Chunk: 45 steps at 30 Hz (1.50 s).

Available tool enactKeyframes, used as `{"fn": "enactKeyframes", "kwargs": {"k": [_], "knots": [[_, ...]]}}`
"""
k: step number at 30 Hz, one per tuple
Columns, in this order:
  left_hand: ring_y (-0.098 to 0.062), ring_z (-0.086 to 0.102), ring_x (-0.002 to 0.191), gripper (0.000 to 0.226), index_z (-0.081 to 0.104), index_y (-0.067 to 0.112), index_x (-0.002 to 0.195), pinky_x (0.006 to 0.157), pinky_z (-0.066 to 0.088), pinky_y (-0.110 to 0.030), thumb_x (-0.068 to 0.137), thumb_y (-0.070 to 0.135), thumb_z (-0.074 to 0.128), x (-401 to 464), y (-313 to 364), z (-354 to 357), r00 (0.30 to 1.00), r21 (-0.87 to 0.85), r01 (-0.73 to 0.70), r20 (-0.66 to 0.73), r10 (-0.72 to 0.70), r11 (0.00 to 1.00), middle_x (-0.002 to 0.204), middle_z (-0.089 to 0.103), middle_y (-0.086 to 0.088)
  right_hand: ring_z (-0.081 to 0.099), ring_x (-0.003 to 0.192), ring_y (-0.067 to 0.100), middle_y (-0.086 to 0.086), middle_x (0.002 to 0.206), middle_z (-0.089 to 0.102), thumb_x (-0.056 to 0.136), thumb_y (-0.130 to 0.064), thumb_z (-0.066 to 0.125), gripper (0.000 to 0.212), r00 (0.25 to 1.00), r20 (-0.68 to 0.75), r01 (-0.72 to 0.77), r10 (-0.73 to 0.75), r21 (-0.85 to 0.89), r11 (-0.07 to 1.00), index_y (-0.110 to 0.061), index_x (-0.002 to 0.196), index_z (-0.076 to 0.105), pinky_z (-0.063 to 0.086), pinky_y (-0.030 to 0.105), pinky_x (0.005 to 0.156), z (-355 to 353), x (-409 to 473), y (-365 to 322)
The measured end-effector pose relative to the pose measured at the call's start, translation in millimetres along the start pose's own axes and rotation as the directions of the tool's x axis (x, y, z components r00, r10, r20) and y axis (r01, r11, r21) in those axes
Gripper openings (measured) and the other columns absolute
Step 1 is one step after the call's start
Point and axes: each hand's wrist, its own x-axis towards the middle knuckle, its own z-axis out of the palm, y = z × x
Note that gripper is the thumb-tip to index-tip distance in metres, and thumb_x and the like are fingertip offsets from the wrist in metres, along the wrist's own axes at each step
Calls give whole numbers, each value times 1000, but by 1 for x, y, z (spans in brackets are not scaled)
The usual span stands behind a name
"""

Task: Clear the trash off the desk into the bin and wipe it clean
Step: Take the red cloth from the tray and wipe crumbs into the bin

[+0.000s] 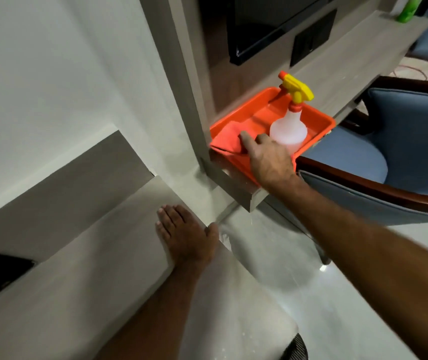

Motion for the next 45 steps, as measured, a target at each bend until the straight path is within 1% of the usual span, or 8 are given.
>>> {"fn": "enactKeyframes", "kwargs": {"k": [6, 15, 21, 26, 29, 31, 36, 45], "knots": [[-45, 17, 151, 104, 21, -14, 150, 124, 14, -56, 75, 57, 25, -48, 16, -18, 970, -206, -244, -56, 238, 948, 159, 21, -35, 68, 73, 40, 19, 109, 69, 78, -1, 69, 50, 937, -260, -156, 232, 281, 947, -13, 127, 65, 57, 43, 52, 7, -197, 5], [-39, 18, 153, 80, 26, -8, 150, 126, 17, -51, 78, 18, 51, -312, 101, 101, 519, -377, -826, -217, 827, 420, 160, 27, -26, 68, 97, 18, -6, 106, 74, 92, -45, 49, 31, 612, 404, -764, 680, 524, 377, -33, 117, 62, 55, 30, 85, 137, -427, 73], [-48, 47, 136, 70, 48, -15, 138, 116, 33, -48, 79, 22, 41, -331, 24, 285, 763, -263, -539, 249, 596, 800, 147, 46, -33, 72, 82, 33, 10, 86, 76, 85, -12, 58, 39, 442, 590, -882, 675, 423, 208, -30, 118, 67, 59, 45, 76, 287, -512, 102], [-47, 49, 129, 66, 40, -15, 139, 109, 44, -50, 89, 24, 58, -282, -55, 411, 879, -99, 83, 475, -26, 992, 139, 49, -35, 71, 98, 37, 16, 109, 75, 85, -9, 56, 48, 425, 624, -891, 655, 416, 182, -22, 130, 63, 56, 48, 90, 389, -526, 96], [-47, 55, 125, 63, 38, -7, 139, 101, 51, -52, 92, 25, 64, -266, -75, 456, 653, -115, 598, 643, -399, 793, 139, 52, -32, 69, 107, 33, 13, 120, 73, 81, -7, 52, 57, 447, 592, -877, 670, 436, 200, -19, 137, 58, 53, 38, 99, 426, -528, 84], [-44, 62, 119, 43, 46, 2, 138, 84, 60, -49, 97, 10, 54, -262, -74, 469, 473, -248, 806, 816, -332, 538, 136, 60, -26, 68, 108, 33, 13, 122, 72, 82, -8, 50, 58, 446, 594, -880, 669, 428, 206, -18, 139, 55, 51, 36, 99, 439, -527, 76], [-47, 72, 98, 34, 64, -2, 120, 65, 65, -45, 90, -8, 50, -271, -54, 434, 569, -428, 785, 784, -248, 447, 120, 68, -30, 69, 106, 22, 0, 114, 76, 79, -11, 55, 51, 386, 619, -891, 684, 442, 103, -29, 126, 66, 53, 30, 96, 412, -525, 99], [-38, 74, 97, 38, 58, 20, 132, 64, 65, -47, 98, 5, 46, -333, -24, 169, 585, -548, 796, 806, -93, 257, 122, 70, -16, 71, 91, 19, 1, 103, 75, 70, 5, 53, 57, 540, 648, -801, 537, 592, 90, -28, 115, 65, 57, 39, 87, 153, -498, 106]]}}
